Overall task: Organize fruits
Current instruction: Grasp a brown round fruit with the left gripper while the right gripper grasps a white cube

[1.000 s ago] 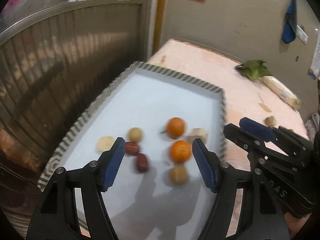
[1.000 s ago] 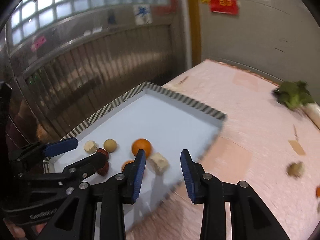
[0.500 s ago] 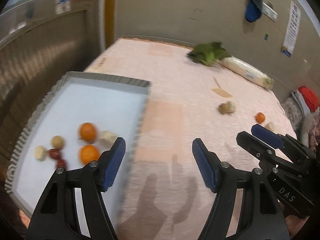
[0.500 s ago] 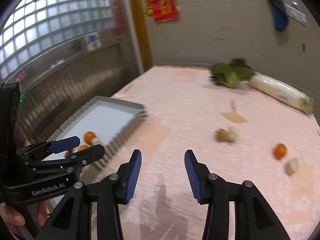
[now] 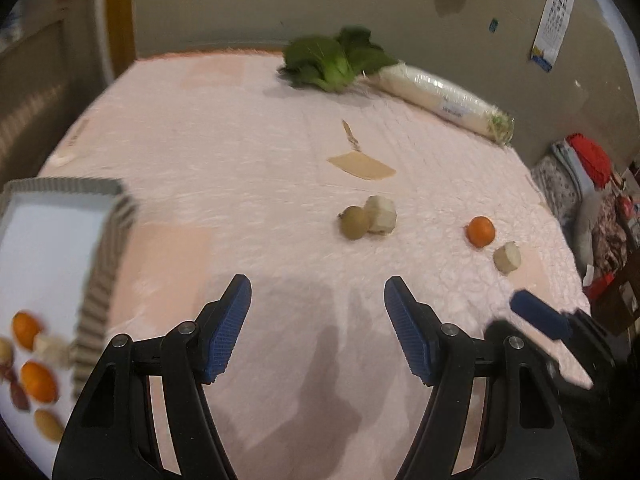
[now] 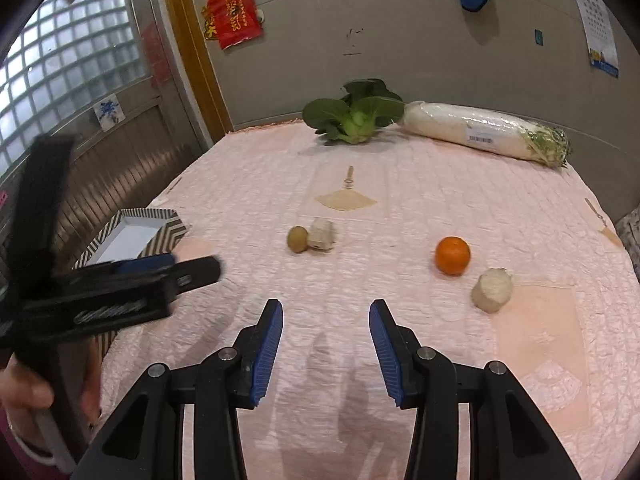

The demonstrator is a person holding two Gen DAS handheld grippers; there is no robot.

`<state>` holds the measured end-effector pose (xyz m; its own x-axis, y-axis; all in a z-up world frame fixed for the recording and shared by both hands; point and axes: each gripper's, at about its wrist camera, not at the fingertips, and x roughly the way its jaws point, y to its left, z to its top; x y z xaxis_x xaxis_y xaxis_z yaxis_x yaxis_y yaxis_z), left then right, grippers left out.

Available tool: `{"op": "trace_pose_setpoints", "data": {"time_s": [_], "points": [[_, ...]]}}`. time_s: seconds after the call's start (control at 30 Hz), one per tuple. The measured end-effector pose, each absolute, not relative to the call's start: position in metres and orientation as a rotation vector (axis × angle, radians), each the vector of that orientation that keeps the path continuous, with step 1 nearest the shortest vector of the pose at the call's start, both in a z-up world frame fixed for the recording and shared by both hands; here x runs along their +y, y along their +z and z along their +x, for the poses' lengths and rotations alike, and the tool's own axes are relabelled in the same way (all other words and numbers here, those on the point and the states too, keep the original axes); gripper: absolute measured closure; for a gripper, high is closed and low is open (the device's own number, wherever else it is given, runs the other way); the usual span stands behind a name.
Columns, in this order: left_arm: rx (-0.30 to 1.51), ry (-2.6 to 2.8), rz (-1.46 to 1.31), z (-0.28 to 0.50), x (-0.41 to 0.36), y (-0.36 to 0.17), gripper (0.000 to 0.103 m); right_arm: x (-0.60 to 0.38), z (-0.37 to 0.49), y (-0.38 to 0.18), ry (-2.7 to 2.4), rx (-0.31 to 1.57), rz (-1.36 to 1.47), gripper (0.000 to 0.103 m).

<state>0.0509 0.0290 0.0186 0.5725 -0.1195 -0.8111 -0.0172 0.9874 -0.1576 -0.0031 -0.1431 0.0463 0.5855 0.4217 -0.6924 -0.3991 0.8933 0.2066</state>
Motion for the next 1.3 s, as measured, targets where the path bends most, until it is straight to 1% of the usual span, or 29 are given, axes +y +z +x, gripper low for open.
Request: {"op": "trace_pose_setpoints", "data": {"time_s": [0.13,0.23,0.67,0.7,0.73,0.77,0.83,0.87,1.17,1.3], "points": [[0.994,-0.037,-0.057,0.078,0.013,0.003,0.033,-0.151,0.003,0.040,0.483,0.825,0.037,0.060],[1.028,-0.041,-0.061,0.092,0.010,-0.007,0.033,-0.156,0.008,0.037,0.487,0.832,0.047,0.060],[0.997,-0.005,-0.039,0.126,0.007,-0.016,0.034,-0.158,0.027,0.029,0.500,0.843,0.048,0.060],[0.994,-0.005,-0.043,0.126,0.008,-0.016,0.036,-0.158,0.027,0.029,0.499,0.842,0.045,0.060],[0.987,-0.004,-0.041,0.126,0.008,-0.016,0.045,-0.158,0.027,0.028,0.499,0.844,0.043,0.060],[0.983,-0.003,-0.024,0.126,0.006,-0.017,0.050,-0.157,0.028,0.027,0.498,0.847,0.042,0.060],[0.978,0.013,0.023,0.122,0.003,-0.017,0.076,-0.156,0.029,0.027,0.495,0.852,0.040,0.060],[0.978,0.007,0.018,0.120,0.004,-0.016,0.080,-0.156,0.029,0.027,0.492,0.853,0.038,0.060],[0.988,0.031,-0.102,0.082,0.031,-0.003,0.081,-0.123,0.062,0.033,0.535,0.858,-0.009,0.059],[0.984,0.004,-0.092,0.057,0.032,0.004,0.080,-0.094,0.091,0.024,0.604,0.866,-0.106,0.059]]}}
